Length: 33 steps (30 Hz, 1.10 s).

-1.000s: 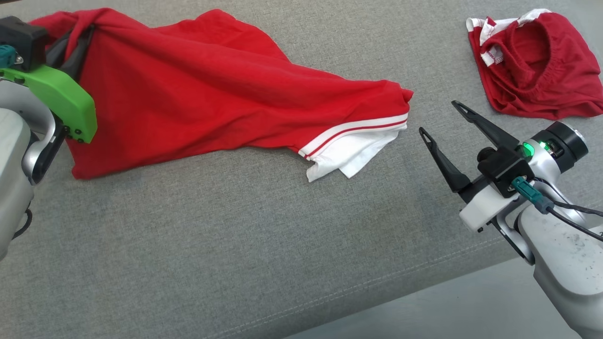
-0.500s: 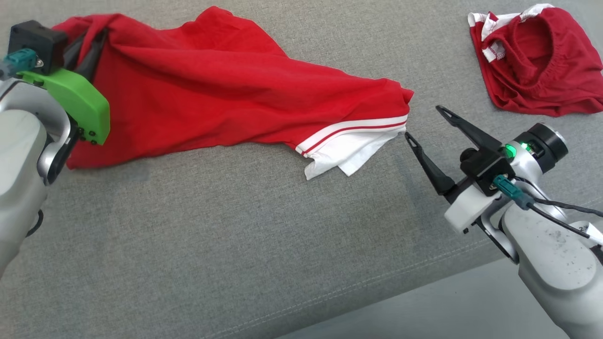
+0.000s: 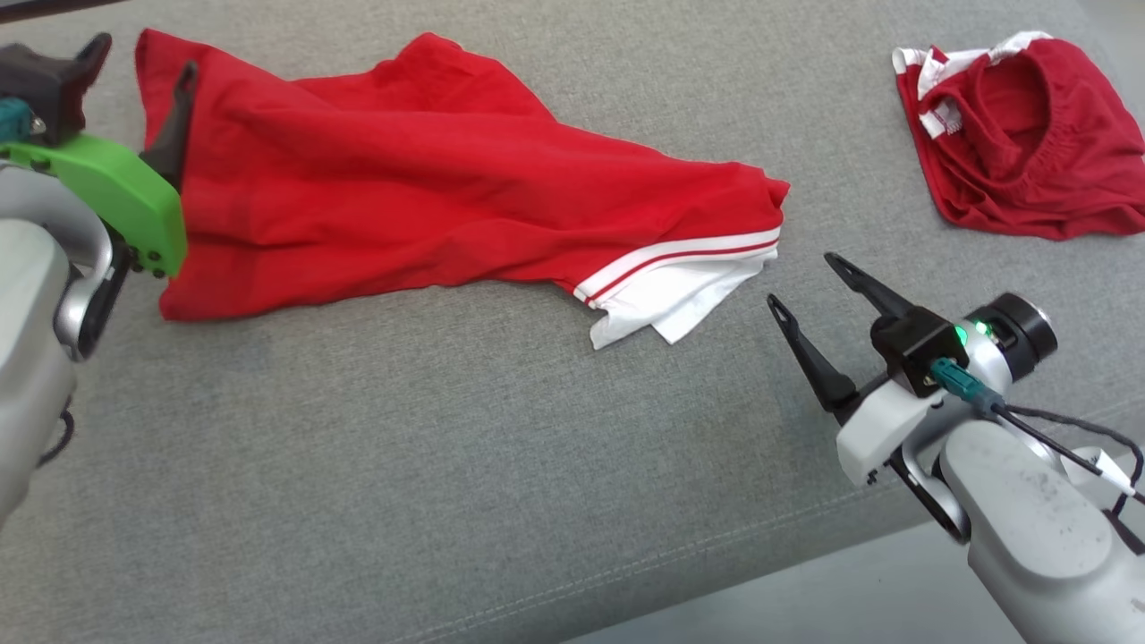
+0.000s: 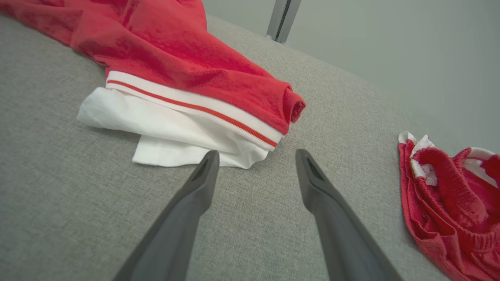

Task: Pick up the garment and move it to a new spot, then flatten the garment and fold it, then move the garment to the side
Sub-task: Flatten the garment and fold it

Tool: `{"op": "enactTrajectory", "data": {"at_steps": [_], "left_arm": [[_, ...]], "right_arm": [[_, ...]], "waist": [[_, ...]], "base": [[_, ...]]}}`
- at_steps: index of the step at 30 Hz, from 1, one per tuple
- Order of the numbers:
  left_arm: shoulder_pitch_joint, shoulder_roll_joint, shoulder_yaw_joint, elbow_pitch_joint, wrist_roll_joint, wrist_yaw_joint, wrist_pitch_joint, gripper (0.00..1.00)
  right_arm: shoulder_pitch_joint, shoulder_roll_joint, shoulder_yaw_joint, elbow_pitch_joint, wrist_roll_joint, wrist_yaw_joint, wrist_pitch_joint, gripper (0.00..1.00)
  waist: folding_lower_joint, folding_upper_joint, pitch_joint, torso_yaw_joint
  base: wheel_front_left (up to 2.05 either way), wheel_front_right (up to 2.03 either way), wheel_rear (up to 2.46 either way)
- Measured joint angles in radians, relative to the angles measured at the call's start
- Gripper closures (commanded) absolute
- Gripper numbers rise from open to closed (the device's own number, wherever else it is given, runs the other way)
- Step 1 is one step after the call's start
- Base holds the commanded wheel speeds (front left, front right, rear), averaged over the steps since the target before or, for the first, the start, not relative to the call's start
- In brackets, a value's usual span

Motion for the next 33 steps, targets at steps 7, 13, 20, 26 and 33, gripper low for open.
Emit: {"op": "enactTrajectory", "data": {"at_steps": [7,13,20,26,33], "left_arm": [[0.15,0.004,0.04,-0.129,-0.066,0.068,-0.038,0.0],[0.344,0.027,0.103,-0.321,-0.114,0.185,-0.069,0.0],[0.55,0.032,0.169,-0.572,-0.092,0.303,-0.074,0.0],[0.669,0.032,0.216,-0.719,-0.037,0.359,-0.075,0.0],[0.764,0.033,0.254,-0.792,-0.008,0.389,-0.077,0.0]], "right_arm": [[0.114,0.03,-0.078,0.018,0.059,0.0,0.0,0.0],[0.198,0.099,-0.164,0.029,0.137,0.0,0.0,0.0],[0.192,0.2,-0.289,0.128,0.188,0.0,0.055,0.0],[0.132,0.251,-0.379,0.228,0.193,0.0,0.132,0.0],[0.093,0.277,-0.429,0.315,0.187,0.0,0.211,0.0]], "waist": [[0.0,0.0,-0.053,0.04],[0.0,0.0,-0.103,0.082],[0.0,0.0,-0.138,0.144],[0.0,0.0,-0.154,0.201],[0.0,0.0,-0.173,0.253]], "base": [[0.0,0.0,0.0],[0.0,0.0,0.0],[0.0,0.0,0.0],[0.0,0.0,0.0],[0.0,0.0,0.0]]}}
